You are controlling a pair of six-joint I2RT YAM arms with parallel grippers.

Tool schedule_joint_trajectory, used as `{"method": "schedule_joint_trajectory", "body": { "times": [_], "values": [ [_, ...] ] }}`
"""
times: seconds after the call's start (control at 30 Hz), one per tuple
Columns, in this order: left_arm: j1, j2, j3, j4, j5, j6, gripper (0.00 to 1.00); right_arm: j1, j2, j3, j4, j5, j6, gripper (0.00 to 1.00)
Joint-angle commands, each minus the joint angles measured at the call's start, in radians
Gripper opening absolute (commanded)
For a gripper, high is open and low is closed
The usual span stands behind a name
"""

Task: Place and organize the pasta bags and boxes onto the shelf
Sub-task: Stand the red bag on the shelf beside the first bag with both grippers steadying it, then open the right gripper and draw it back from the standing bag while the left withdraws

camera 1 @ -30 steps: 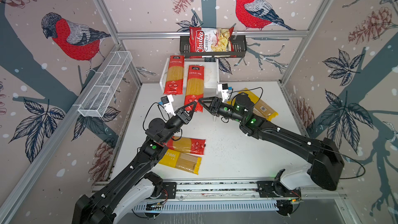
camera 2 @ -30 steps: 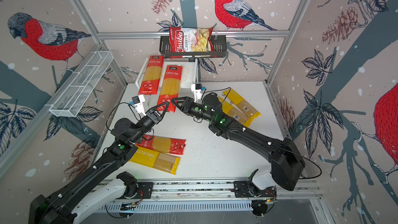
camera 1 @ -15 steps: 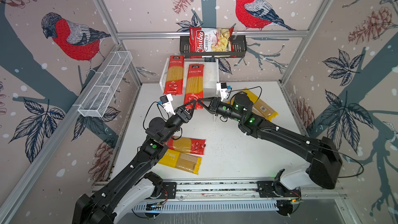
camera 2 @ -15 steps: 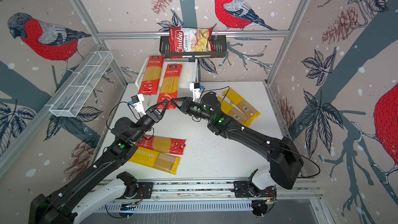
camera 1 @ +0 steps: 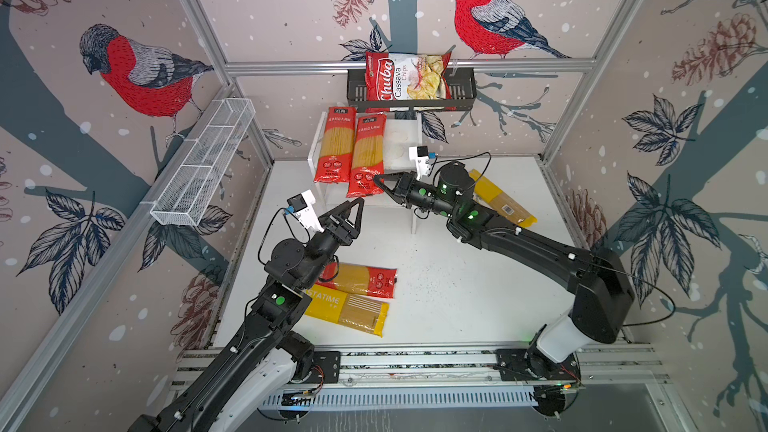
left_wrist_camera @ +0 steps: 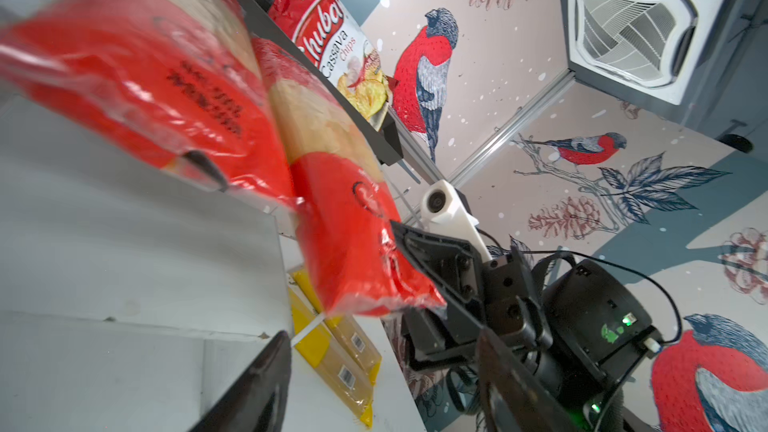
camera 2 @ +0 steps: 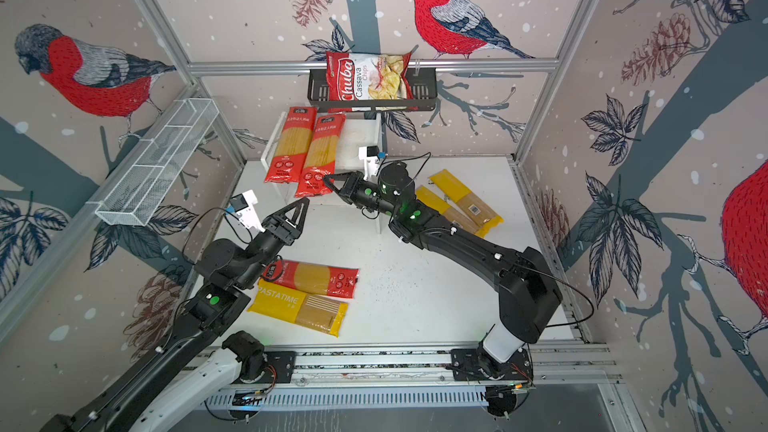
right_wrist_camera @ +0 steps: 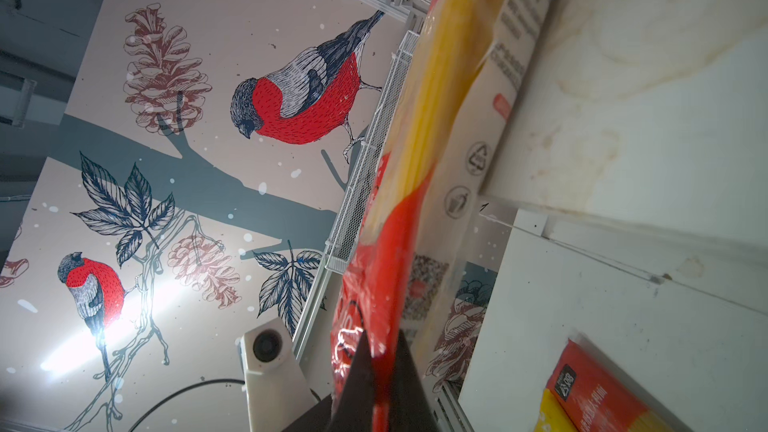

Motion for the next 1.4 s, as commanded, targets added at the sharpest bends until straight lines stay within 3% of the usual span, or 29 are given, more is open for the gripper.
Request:
{"method": "schedule_joint_trajectory", "body": {
  "times": [0.0,0.2,0.43,0.87,1.03,1.23,1.37],
  "values": [
    [0.003,-0.032,-0.022,-0.070,-0.039,0.035,0.69,-0.003,0.022,0.042,0.038,-0.003,-0.021,0.03],
    [0.002,-0.039,-0.048,-0.066,-0.003,0.026,0.67,-0.029,0.050,0.084,0.014,0.003,-0.026,0.05],
    [-0.001,-0.021,-0.071,-0.026,0.021,0.011,0.66,-0.018,0.032,0.052,0.000,-0.007,-0.032,0.30],
    [-0.022,0.003,-0.120,0.024,0.034,-0.016,0.64,0.027,-0.026,-0.035,0.007,0.000,-0.019,0.52],
    [-0.040,0.010,-0.127,0.029,0.023,-0.013,0.64,0.039,-0.005,-0.014,-0.006,-0.003,-0.030,0.50],
    [-0.054,0.016,-0.129,0.037,0.018,-0.011,0.64,0.013,0.018,0.029,-0.045,-0.009,-0.055,0.24],
    [-0.057,0.015,-0.138,0.041,0.014,-0.010,0.64,0.005,0.036,0.067,-0.073,-0.031,-0.082,0.14]
  ]
}}
